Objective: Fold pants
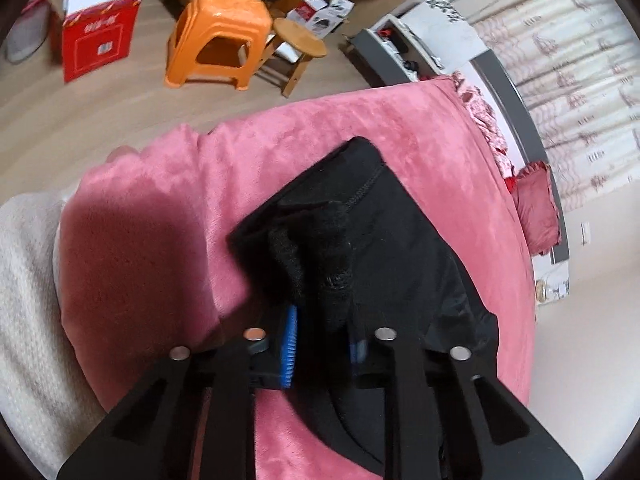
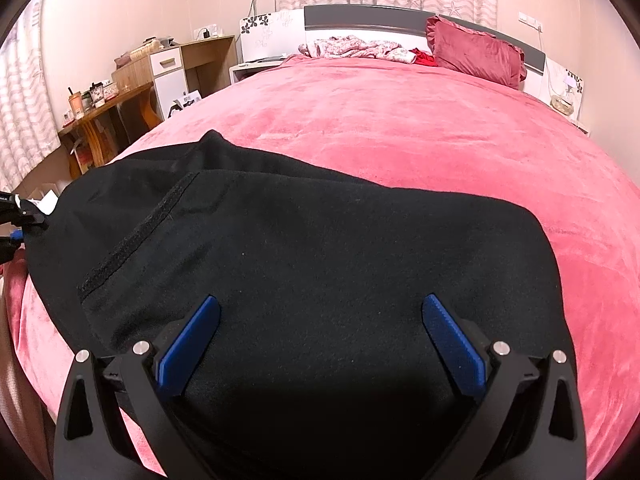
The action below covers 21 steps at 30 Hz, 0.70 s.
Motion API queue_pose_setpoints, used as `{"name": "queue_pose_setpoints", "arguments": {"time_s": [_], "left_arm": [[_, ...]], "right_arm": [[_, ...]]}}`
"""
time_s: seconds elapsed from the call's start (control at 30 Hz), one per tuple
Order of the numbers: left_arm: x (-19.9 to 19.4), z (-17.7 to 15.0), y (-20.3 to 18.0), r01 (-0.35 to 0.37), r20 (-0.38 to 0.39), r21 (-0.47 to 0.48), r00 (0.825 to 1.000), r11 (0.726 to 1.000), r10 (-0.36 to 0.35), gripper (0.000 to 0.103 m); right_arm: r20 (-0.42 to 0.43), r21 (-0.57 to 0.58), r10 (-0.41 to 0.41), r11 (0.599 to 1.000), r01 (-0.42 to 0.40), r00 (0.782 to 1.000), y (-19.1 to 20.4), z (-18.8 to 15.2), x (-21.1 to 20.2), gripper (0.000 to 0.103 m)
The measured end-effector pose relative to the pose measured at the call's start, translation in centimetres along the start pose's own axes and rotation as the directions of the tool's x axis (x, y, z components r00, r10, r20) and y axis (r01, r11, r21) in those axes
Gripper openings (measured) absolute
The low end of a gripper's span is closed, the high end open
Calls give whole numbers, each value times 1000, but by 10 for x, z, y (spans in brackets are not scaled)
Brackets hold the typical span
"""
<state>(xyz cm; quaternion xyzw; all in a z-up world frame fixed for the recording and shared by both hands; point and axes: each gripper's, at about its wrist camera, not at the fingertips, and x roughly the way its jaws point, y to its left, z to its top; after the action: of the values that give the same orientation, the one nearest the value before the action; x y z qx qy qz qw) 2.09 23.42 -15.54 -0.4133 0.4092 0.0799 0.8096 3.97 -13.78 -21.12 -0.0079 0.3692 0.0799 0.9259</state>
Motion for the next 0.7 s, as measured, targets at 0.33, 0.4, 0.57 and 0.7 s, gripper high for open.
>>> {"name": "queue_pose_setpoints", "arguments": {"time_s": [0.33,0.4,0.57,0.7], "left_arm": [[-50,-15,-74,132,130,347,974,929,-187,13],[-59,-22,-90,167,134,410,961,896,-241,13],[-75,-43,-134,241,96,574,929,782,-356,13],[-77,-64,-162,289,39,653,910,700,-412,12]], "right_arm": [[46,94,17,995,-21,999,-10,4,-8,101],[79,130,-4,991,-7,997,-16,6,-14,101],[102,217,-49,976,25,994,-33,8,-21,101],[110,247,-35,969,7,993,-37,9,-24,101]]}}
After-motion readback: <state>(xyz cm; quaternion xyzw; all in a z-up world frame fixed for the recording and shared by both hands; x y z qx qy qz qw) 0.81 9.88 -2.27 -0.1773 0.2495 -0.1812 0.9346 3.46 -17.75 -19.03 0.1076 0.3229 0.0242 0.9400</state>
